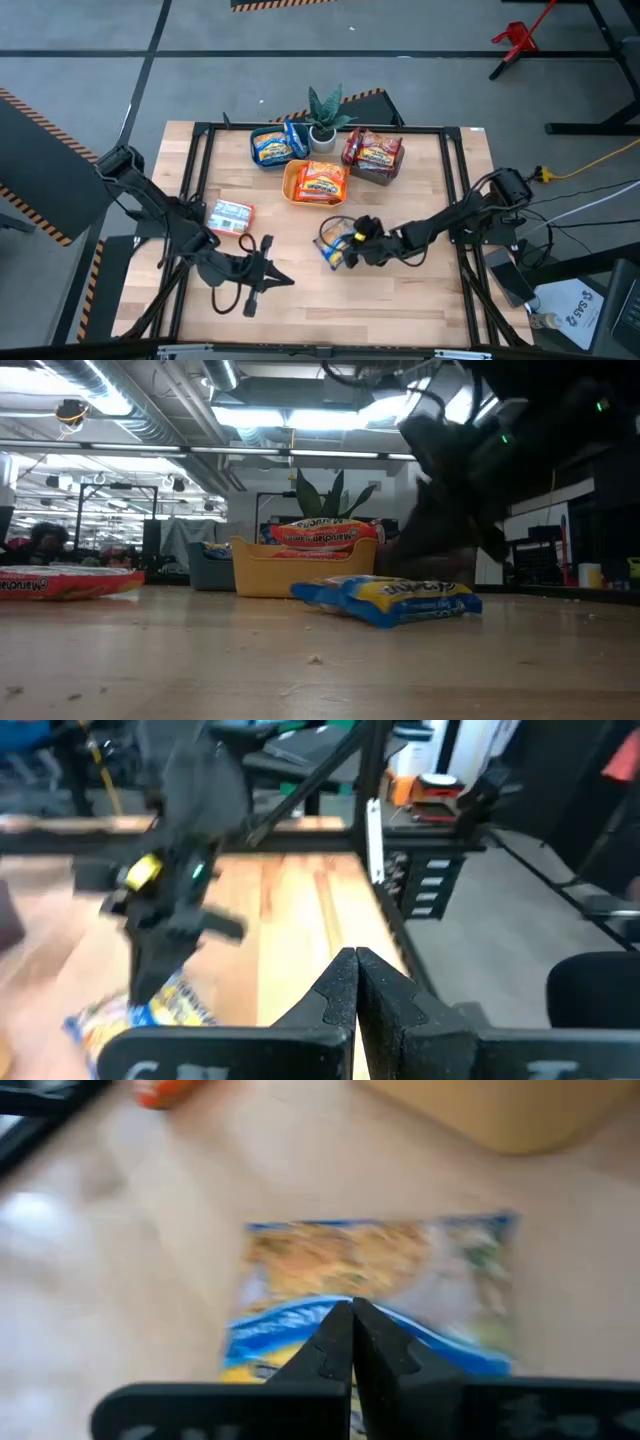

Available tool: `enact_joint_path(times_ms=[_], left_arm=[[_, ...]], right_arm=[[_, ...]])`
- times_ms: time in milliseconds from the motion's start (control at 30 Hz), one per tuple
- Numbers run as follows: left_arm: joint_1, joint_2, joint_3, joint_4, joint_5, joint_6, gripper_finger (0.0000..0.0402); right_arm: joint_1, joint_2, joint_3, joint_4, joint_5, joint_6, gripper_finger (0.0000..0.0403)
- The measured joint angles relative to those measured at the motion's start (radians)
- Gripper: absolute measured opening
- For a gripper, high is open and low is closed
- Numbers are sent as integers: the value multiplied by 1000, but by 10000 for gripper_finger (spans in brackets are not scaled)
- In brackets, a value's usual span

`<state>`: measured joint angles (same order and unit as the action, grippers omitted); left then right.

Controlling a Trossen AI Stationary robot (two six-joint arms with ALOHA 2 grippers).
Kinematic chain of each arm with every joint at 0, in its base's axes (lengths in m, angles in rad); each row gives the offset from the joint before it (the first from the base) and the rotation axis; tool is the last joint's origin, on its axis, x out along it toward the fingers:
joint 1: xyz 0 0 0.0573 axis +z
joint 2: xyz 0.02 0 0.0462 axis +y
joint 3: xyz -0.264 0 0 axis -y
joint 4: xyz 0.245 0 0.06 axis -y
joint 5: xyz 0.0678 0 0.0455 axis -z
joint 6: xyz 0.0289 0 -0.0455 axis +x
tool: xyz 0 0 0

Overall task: Sort Maruchan noodles
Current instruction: Put the blue noodle pack into the blue bin

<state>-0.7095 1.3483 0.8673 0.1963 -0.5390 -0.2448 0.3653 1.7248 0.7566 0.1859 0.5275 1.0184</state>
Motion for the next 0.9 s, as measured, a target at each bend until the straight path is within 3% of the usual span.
enact_joint_path(times_ms=[200, 333, 433, 500, 667, 900], left_arm=[[18, 1, -206, 181, -103, -93, 0], [75, 24, -371, 444, -172, -146, 0], [134, 82, -438, 640, -168, -149, 0], [176, 134, -442, 692, -123, -150, 0], [266, 302, -320, 689, 49, -135, 0], [333, 469, -214, 633, 61, -143, 0]], right_arm=[[33, 42, 141, -8, -5, -123, 0], [64, 28, 219, -88, 137, -156, 0], [83, -10, 262, -192, 214, -128, 0], [102, -43, 281, -246, 244, -99, 0], [182, -109, 289, -372, 384, -23, 0], [296, -135, 290, -635, 536, 284, 0]])
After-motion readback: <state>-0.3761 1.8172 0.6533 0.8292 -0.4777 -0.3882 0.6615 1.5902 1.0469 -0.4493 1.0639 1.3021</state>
